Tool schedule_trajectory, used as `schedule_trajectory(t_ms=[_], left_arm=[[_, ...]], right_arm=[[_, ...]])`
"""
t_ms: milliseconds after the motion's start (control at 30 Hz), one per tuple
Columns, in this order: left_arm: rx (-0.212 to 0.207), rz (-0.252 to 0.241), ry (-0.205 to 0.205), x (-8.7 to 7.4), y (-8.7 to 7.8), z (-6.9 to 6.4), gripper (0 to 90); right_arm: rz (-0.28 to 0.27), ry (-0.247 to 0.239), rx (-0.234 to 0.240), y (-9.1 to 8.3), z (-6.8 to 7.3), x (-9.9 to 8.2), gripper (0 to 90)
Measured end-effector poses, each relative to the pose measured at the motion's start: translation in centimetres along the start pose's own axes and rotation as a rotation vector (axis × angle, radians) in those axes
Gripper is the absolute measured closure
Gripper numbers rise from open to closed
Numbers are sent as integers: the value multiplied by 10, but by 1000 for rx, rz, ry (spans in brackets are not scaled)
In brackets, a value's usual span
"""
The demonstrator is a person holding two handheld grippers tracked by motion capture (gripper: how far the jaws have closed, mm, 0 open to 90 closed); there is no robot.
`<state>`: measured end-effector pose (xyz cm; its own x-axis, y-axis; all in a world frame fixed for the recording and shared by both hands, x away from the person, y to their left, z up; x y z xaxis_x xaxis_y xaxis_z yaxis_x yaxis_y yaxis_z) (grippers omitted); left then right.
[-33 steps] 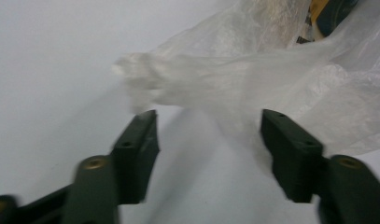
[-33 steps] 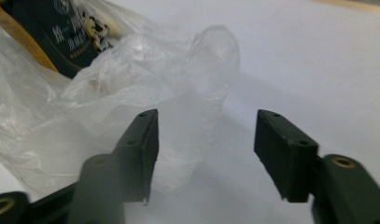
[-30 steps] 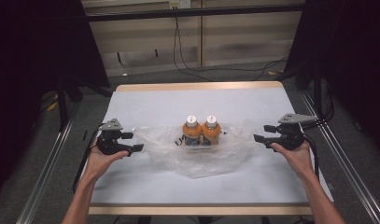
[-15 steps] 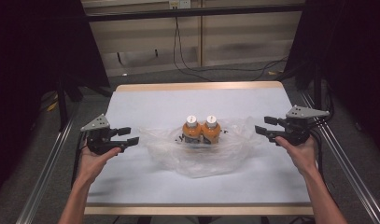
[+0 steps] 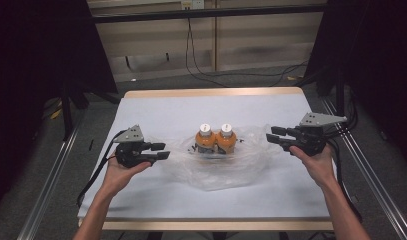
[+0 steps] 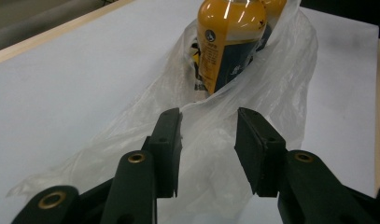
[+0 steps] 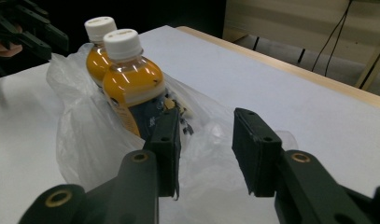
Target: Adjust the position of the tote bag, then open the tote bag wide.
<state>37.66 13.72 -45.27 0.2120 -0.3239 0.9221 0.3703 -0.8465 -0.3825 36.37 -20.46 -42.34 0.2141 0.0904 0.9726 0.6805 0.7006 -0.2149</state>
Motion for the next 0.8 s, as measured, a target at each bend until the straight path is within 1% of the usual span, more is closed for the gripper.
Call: schedule_trajectory(t_ms=[33,100,133,167,200,233,267,333,367,400,433,467,500,567,600,633,667,700,733,800], left_arm=[[-4,8,11,2,2,-1,628],[-14,6,15,6,9,-2,648],[-17,24,29,7,12,-2,670],[-13,31,39,9,15,-2,686],[-17,35,41,11,18,-2,692],[-30,23,34,14,23,-4,708],[-34,32,43,15,27,-5,732],[-24,58,71,15,34,-3,743],[-24,58,71,15,34,-3,754],[-16,89,86,14,41,0,764],[-19,98,92,14,44,1,769],[-22,99,87,16,46,3,772],[-29,93,91,18,49,5,787],[-26,89,80,21,56,7,803],[-30,97,91,22,58,8,818],[-30,96,82,22,62,7,824],[-36,99,94,22,66,6,824],[-34,113,97,22,68,6,829],[-42,103,89,22,72,4,830],[-64,112,103,20,78,1,834]], right_arm=[[0,1,11,1,3,1,664],[18,-18,28,5,8,2,681],[29,-25,42,8,12,2,693],[41,-33,51,11,14,1,712],[54,-40,61,14,17,0,727],[67,-49,72,17,18,-1,736],[76,-53,74,20,20,-1,750],[101,-61,87,26,23,-4,781],[101,-61,87,26,23,-4,781],[123,-74,94,33,25,-5,808],[129,-77,100,35,26,-5,823],[136,-83,110,38,27,-4,836],[146,-89,112,42,27,-4,851],[158,-82,122,49,27,-4,873],[169,-86,125,52,26,-5,882],[184,-91,131,56,25,-8,884],[200,-91,136,58,25,-10,891],[215,-92,146,61,25,-13,892],[232,-95,149,63,25,-17,892],[254,-99,159,66,26,-22,899]])
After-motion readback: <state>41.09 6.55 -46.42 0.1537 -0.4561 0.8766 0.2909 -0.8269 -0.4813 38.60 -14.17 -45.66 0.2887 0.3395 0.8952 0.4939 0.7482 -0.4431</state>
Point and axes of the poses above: each handheld gripper's, and its own axes: y roughly forward along the jaws, x roughly out of its top, z roughly to its left, the point moved 10 cm from there along y, roughly forward along the jaws, and after that the axes turned 11 degrees about -z, right-handed, at the moved point
